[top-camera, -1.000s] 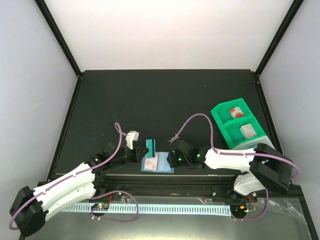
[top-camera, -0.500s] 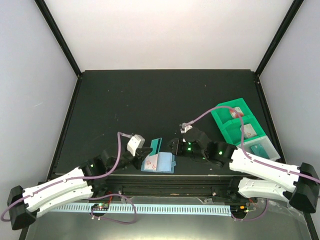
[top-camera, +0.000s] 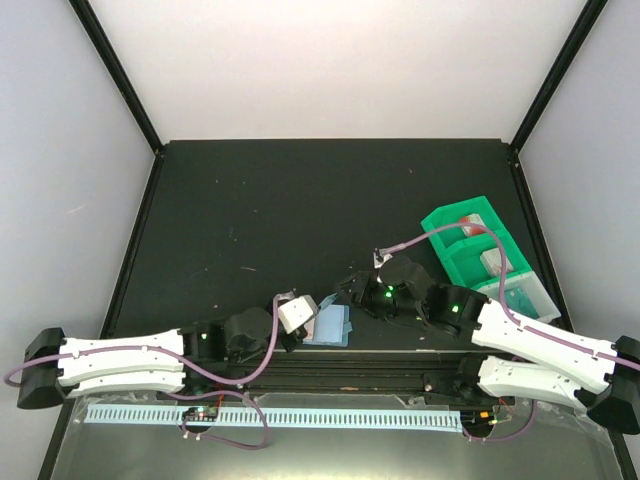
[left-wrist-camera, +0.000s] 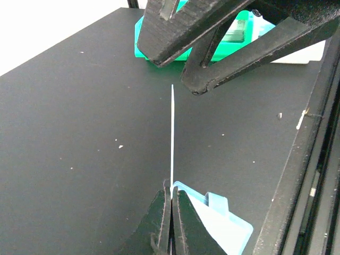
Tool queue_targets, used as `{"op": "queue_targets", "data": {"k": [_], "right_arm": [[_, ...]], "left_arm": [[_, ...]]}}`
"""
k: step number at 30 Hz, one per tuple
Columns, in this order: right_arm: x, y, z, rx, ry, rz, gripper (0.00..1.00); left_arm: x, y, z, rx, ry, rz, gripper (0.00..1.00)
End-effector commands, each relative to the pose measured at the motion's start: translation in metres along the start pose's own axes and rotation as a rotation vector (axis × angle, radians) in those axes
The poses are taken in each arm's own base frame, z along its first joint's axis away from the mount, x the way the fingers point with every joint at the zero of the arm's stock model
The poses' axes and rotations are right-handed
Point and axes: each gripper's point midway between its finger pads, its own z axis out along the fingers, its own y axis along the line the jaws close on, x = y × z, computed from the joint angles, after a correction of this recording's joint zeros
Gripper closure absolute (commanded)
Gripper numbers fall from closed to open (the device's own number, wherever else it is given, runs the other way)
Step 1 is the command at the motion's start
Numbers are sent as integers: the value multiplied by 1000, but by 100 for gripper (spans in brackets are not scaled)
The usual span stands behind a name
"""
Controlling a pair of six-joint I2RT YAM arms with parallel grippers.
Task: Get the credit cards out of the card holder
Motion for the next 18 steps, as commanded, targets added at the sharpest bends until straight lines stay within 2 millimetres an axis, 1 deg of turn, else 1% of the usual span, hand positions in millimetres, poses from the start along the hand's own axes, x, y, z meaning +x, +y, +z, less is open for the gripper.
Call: {"op": "queue_targets", "data": {"k": [1, 6, 14, 16, 18], "right_arm": [[1, -4, -1, 7, 7, 67, 60], [7, -16, 7, 24, 29, 97, 61], [9, -22, 11, 30, 39, 97, 62], [10, -24, 12, 31, 38, 95, 67], [11, -24, 13, 18, 40, 91, 76]], "left_arm": [[-27, 8, -1, -90, -69, 69, 98], [-24, 3, 3, -117, -47, 128, 98], [-23, -3, 6, -155, -38, 178, 98], [-24, -4, 6, -156, -41, 179, 98], [-23, -4, 6, -159, -47, 166, 98]]}}
